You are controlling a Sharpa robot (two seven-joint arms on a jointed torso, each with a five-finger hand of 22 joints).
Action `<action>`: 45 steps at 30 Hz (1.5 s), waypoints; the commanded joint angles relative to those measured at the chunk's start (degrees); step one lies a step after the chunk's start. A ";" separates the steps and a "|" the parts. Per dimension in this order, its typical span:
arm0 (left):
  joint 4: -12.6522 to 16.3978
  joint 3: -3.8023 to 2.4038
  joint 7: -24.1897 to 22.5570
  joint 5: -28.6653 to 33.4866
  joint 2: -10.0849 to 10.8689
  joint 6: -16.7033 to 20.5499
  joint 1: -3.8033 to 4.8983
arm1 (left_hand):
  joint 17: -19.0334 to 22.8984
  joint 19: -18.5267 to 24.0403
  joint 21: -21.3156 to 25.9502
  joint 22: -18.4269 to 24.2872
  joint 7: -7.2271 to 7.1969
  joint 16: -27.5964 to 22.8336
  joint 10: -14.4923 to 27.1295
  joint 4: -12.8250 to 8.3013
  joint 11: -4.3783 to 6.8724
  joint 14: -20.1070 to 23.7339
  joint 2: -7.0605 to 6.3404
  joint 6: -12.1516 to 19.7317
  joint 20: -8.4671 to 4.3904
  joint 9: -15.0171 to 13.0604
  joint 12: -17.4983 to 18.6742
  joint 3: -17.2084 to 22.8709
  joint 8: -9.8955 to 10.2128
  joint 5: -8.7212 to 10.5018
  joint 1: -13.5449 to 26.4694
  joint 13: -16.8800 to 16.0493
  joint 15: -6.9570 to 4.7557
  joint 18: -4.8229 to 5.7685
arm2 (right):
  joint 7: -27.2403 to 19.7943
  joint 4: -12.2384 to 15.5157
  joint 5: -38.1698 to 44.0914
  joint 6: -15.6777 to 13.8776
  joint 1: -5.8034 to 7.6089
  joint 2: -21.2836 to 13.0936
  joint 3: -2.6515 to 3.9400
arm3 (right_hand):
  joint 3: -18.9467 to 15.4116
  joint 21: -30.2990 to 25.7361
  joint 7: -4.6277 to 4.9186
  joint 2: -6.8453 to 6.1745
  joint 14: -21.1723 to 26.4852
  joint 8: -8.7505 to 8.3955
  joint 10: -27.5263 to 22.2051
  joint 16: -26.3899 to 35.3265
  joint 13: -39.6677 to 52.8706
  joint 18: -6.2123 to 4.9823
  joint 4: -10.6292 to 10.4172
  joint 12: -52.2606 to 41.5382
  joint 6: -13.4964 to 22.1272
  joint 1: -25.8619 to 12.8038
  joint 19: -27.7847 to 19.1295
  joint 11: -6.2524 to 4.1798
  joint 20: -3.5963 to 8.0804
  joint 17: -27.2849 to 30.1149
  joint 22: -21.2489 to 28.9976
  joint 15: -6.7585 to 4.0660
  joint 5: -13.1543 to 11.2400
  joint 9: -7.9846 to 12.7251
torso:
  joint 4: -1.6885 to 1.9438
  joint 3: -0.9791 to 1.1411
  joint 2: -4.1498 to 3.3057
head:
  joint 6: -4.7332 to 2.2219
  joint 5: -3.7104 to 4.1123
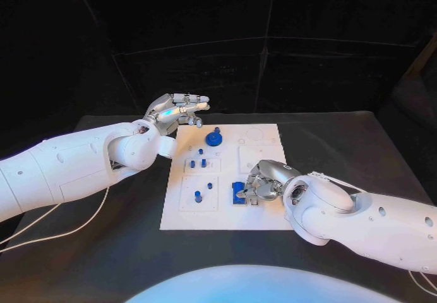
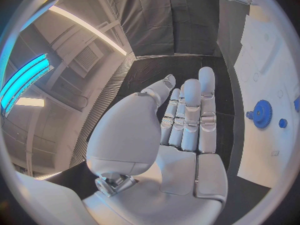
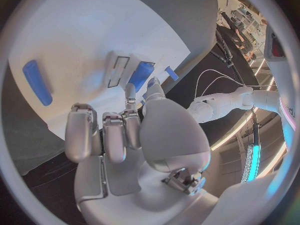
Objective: Assemble the parts on the task board
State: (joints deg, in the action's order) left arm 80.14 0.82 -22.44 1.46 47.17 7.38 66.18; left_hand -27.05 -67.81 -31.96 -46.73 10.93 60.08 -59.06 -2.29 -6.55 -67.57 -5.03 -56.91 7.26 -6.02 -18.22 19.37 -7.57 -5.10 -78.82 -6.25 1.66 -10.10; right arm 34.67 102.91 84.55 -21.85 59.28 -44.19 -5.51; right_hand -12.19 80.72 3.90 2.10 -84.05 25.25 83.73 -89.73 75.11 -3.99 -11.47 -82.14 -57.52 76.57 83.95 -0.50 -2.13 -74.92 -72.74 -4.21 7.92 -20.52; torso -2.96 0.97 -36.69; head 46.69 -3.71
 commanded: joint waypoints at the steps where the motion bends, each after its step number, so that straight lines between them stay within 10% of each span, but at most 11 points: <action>1: 0.26 -0.05 -0.06 0.13 0.10 -0.71 0.09 | 0.10 0.37 0.23 0.08 0.02 0.27 0.47 0.05 -0.15 0.37 0.50 0.28 0.02 0.05 -0.25 -0.23 -0.22 -0.19 0.05 -0.06 0.04 -0.31 | -0.22 0.13 0.82 0.95 0.09 -0.28 0.03 | -0.15 0.15 -0.30 -0.06 -5.95 0.31 1.02 -0.27 7.29 0.54 0.71 -0.20 -0.08 0.93 0.75 -0.19 0.46 -15.08 0.09 -0.28 -0.31 -0.15 | 0.10 -0.01 0.00 | 0.03 0.01; 13: 0.23 -0.04 -0.08 0.13 0.28 -0.73 0.08 | 0.10 0.37 0.23 0.08 0.02 0.27 0.48 0.06 -0.15 0.37 0.50 0.28 0.02 0.05 -0.25 -0.23 -0.22 -0.19 0.05 -0.06 0.04 -0.31 | -2.13 1.94 0.33 -2.21 0.08 -2.87 0.03 | -0.87 0.08 0.10 -0.35 -5.95 -0.10 0.81 -0.27 7.13 0.55 0.88 0.02 0.96 0.93 0.70 0.11 0.33 -15.08 0.15 -0.08 0.05 -0.19 | -0.01 0.06 0.00 | -0.09 -0.16; 19: 0.15 -0.01 -0.09 0.13 0.44 -0.68 0.07 | 0.10 0.37 0.23 0.08 0.02 0.27 0.48 0.06 -0.15 0.37 0.50 0.28 0.02 0.05 -0.25 -0.23 -0.22 -0.19 0.05 -0.06 0.04 -0.31 | -4.77 5.61 -1.05 -5.78 0.10 -8.93 0.07 | -2.09 0.00 1.61 0.01 -5.95 -3.29 0.03 -0.27 6.31 0.55 -0.12 1.01 4.28 0.14 0.62 1.39 -0.51 -15.08 0.25 0.95 5.82 0.99 | -0.08 0.00 0.03 | -0.30 0.12; 27: 0.30 0.08 -0.15 0.13 0.51 -0.73 0.05 | 0.10 0.37 0.23 0.08 0.02 0.27 0.48 0.06 -0.15 0.37 0.50 0.28 0.02 0.05 -0.25 -0.23 -0.22 -0.19 0.05 -0.06 0.04 -0.31 | -4.73 6.52 -0.93 -6.12 0.10 -15.04 0.07 | -2.81 -0.85 2.24 0.22 -5.74 -5.28 -1.09 0.25 4.94 0.24 -0.82 2.58 5.19 0.07 0.09 1.98 -1.07 -14.17 1.71 1.48 6.44 1.77 | -0.34 -0.06 0.16 | -0.72 0.96; 38: 0.28 0.17 -0.18 0.13 0.38 -0.85 -0.05 | 0.10 0.37 0.23 0.08 0.02 0.27 0.48 0.06 -0.15 0.37 0.50 0.28 0.02 0.05 -0.25 -0.23 -0.22 -0.19 0.05 -0.06 0.04 -0.31 | -3.40 4.49 2.59 -4.63 -0.04 -16.18 0.03 | -3.19 -1.61 2.21 0.13 -5.52 -5.55 -1.99 0.78 3.83 -0.02 -1.11 3.85 4.51 0.15 -0.38 2.01 -1.26 -13.26 2.97 1.58 6.42 1.87 | -0.20 -0.05 0.12 | -0.99 1.81; 45: 0.28 0.24 -0.16 0.13 0.34 -0.94 -0.08 | 0.10 0.37 0.23 0.08 0.02 0.27 0.48 0.06 -0.15 0.37 0.50 0.28 0.02 0.05 -0.25 -0.23 -0.22 -0.19 0.05 -0.06 0.04 -0.31 | -2.30 2.78 3.42 1.29 -0.52 -14.87 0.01 | -3.59 -1.66 1.87 0.23 -5.51 -5.38 -2.00 0.82 3.77 -0.02 -1.56 3.98 3.04 0.16 -0.36 1.76 -1.23 -13.23 2.91 1.42 6.54 1.76 | 0.00 -0.20 0.05 | -0.90 2.33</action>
State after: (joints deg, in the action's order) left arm 80.32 1.09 -22.31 1.46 47.57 7.19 66.04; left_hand -27.01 -67.81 -31.96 -46.71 10.93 60.08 -58.85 -2.29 -6.76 -67.57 -5.03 -56.91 7.26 -6.02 -18.21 19.37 -7.57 -5.10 -78.82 -6.25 1.66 -10.10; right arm 31.65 105.84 86.39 -24.57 58.93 -59.23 -5.50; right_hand -15.44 79.20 5.81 2.29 -83.94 19.95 81.87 -89.07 75.12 -3.99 -13.02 -78.49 -54.10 76.89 83.75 1.33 -3.19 -74.90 -69.74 -3.06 14.18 -18.74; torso -3.08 0.82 -36.60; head 45.74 -1.48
